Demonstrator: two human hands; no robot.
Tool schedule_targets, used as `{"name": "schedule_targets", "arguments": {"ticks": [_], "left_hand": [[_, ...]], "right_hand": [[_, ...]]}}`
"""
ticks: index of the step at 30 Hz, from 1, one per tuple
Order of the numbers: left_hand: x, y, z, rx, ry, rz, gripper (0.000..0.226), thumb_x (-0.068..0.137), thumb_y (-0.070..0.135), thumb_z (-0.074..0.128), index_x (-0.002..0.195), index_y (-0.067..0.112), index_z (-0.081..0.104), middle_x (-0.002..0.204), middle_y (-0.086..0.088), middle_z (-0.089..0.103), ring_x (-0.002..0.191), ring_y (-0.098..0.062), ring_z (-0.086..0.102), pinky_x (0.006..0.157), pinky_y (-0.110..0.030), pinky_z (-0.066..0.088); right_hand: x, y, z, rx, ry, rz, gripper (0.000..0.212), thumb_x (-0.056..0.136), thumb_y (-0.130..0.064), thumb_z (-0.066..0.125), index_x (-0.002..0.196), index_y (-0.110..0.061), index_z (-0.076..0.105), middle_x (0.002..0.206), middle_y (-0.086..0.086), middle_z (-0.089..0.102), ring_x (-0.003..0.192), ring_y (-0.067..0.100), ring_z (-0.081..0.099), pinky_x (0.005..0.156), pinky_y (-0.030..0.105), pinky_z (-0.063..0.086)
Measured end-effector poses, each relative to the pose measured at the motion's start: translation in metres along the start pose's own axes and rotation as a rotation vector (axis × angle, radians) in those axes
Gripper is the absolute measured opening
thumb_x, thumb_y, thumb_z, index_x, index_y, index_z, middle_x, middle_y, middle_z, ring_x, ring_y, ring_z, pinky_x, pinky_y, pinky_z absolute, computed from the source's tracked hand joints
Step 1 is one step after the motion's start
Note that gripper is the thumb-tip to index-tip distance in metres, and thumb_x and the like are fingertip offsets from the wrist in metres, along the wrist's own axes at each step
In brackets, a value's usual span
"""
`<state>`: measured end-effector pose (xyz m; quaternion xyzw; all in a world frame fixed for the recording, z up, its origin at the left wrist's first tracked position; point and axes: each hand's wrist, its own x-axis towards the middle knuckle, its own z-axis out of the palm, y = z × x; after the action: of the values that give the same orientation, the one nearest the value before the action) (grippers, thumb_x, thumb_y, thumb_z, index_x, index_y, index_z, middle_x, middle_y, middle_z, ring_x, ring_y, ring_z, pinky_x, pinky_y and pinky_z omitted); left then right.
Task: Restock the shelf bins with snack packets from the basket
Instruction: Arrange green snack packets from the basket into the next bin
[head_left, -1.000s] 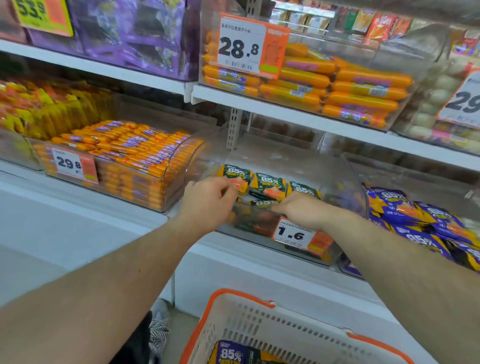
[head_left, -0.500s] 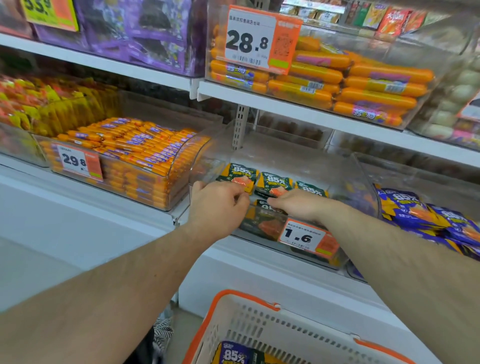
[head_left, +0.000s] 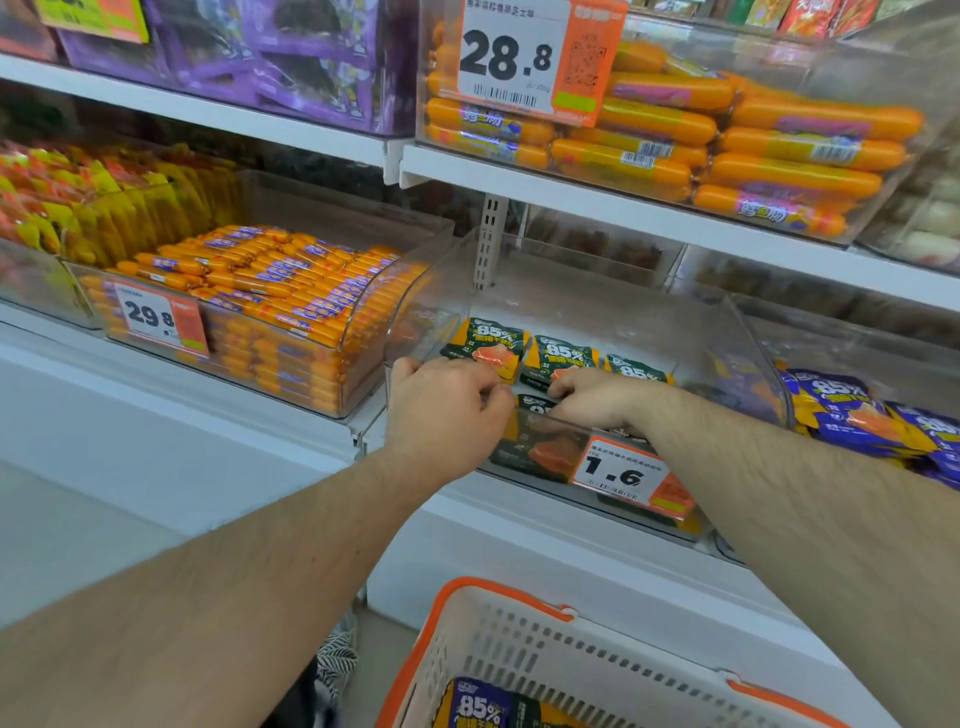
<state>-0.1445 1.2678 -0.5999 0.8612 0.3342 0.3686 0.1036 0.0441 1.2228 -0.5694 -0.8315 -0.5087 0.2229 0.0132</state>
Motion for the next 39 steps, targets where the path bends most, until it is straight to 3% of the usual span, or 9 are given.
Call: {"name": "schedule_targets", "arguments": {"ticks": [9, 12, 16, 21, 25, 28, 34, 37, 39], "left_hand": [[0.001, 0.007, -0.004, -0.027, 0.036, 0.052, 0.034, 0.092, 0.027, 0.047, 0.058, 0.022, 0.046, 0.069, 0.006, 0.061, 0.075, -0.016, 0.055, 0.076, -0.031, 0.018], [-0.007, 0.022, -0.008, -0.194, 0.14, 0.302, 0.029, 0.087, 0.025, 0.045, 0.06, 0.018, 0.051, 0.064, 0.008, 0.054, 0.067, -0.017, 0.048, 0.071, -0.029, 0.026], [-0.034, 0.054, -0.001, -0.475, -0.315, 0.412, 0.03, 0.082, 0.029, 0.042, 0.057, 0.014, 0.047, 0.056, 0.005, 0.046, 0.059, -0.017, 0.043, 0.053, -0.032, 0.037], [-0.061, 0.061, 0.023, -0.101, -1.001, 0.425, 0.026, 0.095, 0.028, 0.049, 0.071, 0.021, 0.056, 0.074, 0.006, 0.058, 0.073, -0.015, 0.052, 0.073, -0.034, 0.047], [-0.083, 0.06, 0.041, 0.174, -1.271, 0.459, 0.02, 0.099, 0.03, 0.045, 0.08, 0.024, 0.047, 0.073, 0.01, 0.045, 0.073, -0.013, 0.044, 0.07, -0.029, 0.035], [-0.097, 0.057, 0.051, 0.213, -1.33, 0.483, 0.03, 0.098, 0.023, 0.041, 0.071, 0.018, 0.052, 0.067, 0.004, 0.048, 0.061, -0.014, 0.044, 0.066, -0.034, 0.042], [-0.101, 0.062, 0.057, 0.302, -1.398, 0.498, 0.031, 0.1, 0.029, 0.041, 0.113, 0.017, 0.067, 0.101, -0.002, 0.066, 0.068, -0.008, 0.053, 0.055, -0.023, 0.036], [-0.099, 0.063, 0.06, 0.29, -1.401, 0.492, 0.031, 0.1, 0.029, 0.041, 0.113, 0.016, 0.066, 0.099, -0.001, 0.065, 0.07, -0.007, 0.053, 0.056, -0.023, 0.037], [-0.099, 0.065, 0.061, 0.288, -1.407, 0.494, 0.031, 0.101, 0.029, 0.041, 0.113, 0.017, 0.066, 0.097, 0.001, 0.064, 0.069, -0.006, 0.053, 0.056, -0.023, 0.037]], "right_hand": [[-0.006, 0.003, -0.002, 0.091, 0.012, 0.003, 0.056, 0.092, -0.049, 0.059, 0.129, -0.007, 0.06, 0.14, 0.011, 0.053, 0.129, 0.028, 0.049, 0.109, 0.046, 0.039], [-0.016, 0.003, -0.01, 0.147, 0.258, 0.062, 0.046, 0.087, -0.045, 0.064, 0.108, -0.005, 0.071, 0.104, 0.013, 0.071, 0.096, 0.028, 0.066, 0.086, 0.036, 0.054], [-0.064, -0.002, -0.007, 0.138, 0.83, 0.087, 0.018, 0.084, -0.028, 0.058, 0.077, -0.015, 0.067, 0.076, 0.001, 0.067, 0.075, 0.026, 0.059, 0.064, 0.032, 0.048], [-0.12, 0.01, 0.053, 0.179, 1.422, -0.396, 0.02, 0.077, -0.022, 0.052, 0.06, -0.012, 0.054, 0.057, 0.003, 0.054, 0.058, 0.025, 0.05, 0.056, 0.032, 0.036], [-0.128, 0.046, 0.149, 0.341, 1.151, -0.282, 0.021, 0.078, -0.021, 0.053, 0.06, -0.01, 0.055, 0.056, -0.001, 0.05, 0.057, 0.017, 0.044, 0.054, 0.032, 0.034], [-0.126, 0.076, 0.224, 0.298, 0.72, -0.021, 0.024, 0.084, -0.025, 0.052, 0.063, -0.014, 0.054, 0.059, -0.002, 0.052, 0.059, 0.019, 0.048, 0.054, 0.031, 0.038], [-0.134, 0.109, 0.312, 0.108, -0.145, 0.31, 0.031, 0.091, -0.039, 0.053, 0.069, -0.019, 0.047, 0.064, -0.001, 0.048, 0.057, 0.018, 0.048, 0.051, 0.029, 0.039], [-0.144, 0.11, 0.337, 0.049, -0.31, 0.374, 0.048, 0.084, -0.062, 0.061, 0.069, -0.018, 0.05, 0.064, -0.001, 0.048, 0.054, 0.017, 0.048, 0.045, 0.026, 0.035], [-0.148, 0.109, 0.35, -0.013, -0.357, 0.379, 0.052, 0.077, -0.069, 0.063, 0.082, -0.017, 0.06, 0.09, 0.002, 0.059, 0.075, 0.019, 0.06, 0.056, 0.029, 0.047]]}}
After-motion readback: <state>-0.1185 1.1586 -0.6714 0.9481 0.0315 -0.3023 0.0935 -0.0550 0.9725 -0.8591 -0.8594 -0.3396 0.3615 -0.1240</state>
